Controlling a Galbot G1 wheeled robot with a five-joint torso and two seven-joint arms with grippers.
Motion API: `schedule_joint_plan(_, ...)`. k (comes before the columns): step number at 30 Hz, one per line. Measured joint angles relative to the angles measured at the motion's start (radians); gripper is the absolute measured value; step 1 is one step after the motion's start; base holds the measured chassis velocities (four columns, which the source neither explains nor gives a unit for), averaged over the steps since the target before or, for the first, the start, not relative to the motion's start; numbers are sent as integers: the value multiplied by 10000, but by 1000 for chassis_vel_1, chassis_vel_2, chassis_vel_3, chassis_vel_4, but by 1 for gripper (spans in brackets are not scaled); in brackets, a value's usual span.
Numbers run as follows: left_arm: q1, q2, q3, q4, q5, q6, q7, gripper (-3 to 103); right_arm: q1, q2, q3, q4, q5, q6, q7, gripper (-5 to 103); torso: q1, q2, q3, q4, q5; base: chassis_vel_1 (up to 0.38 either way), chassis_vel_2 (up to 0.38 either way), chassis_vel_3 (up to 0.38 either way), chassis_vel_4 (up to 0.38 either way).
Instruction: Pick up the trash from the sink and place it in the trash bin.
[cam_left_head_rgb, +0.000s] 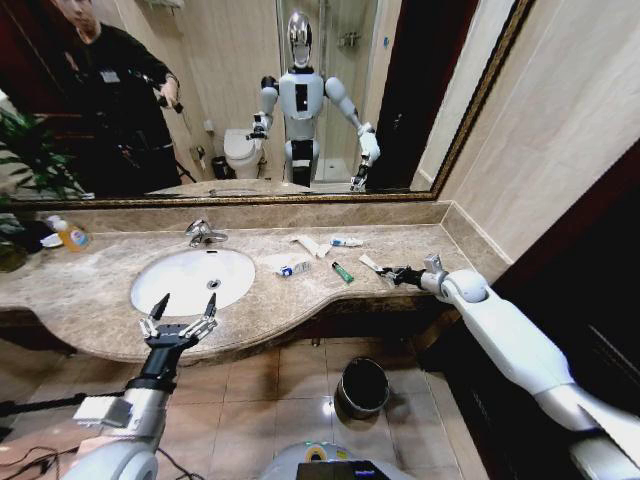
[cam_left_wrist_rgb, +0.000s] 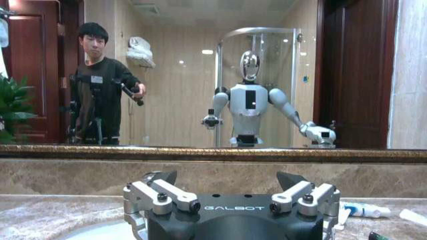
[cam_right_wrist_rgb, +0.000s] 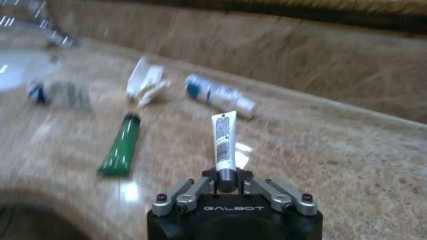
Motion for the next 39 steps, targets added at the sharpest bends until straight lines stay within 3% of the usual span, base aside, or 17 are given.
schedule_joint_plan(4, 0, 0, 0, 0, 0, 0, 0, 100, -1049, 342, 708, 814, 731, 918, 1508, 17, 0, 0, 0, 0, -2, 0, 0, 0, 0)
schedule_joint_plan(11, 0, 0, 0, 1, 0, 0, 0, 100, -2755, 927, 1830, 2339, 1568, 1770, 3130, 17, -1, 0, -1, 0, -6, 0, 0, 0, 0)
schedule_joint_plan(18, -1, 0, 0, 0, 0, 0, 0, 100, -4395, 1303, 2790, 4315, 1623, 1932, 3735, 17, -1, 0, -1, -1, -4, 0, 0, 0, 0)
schedule_joint_plan(26, 0, 0, 0, 0, 0, 0, 0, 100, -6498, 1894, 3606, 5715, 1121, 1853, 3599, 17, -1, 0, -2, -2, -3, 0, 0, 0, 0)
schedule_joint_plan(39, 0, 0, 0, 0, 0, 0, 0, 100, -9119, 3570, 4181, 5501, -600, 3065, 1347, 17, -2, 0, -2, -2, -4, 0, 0, 0, 0)
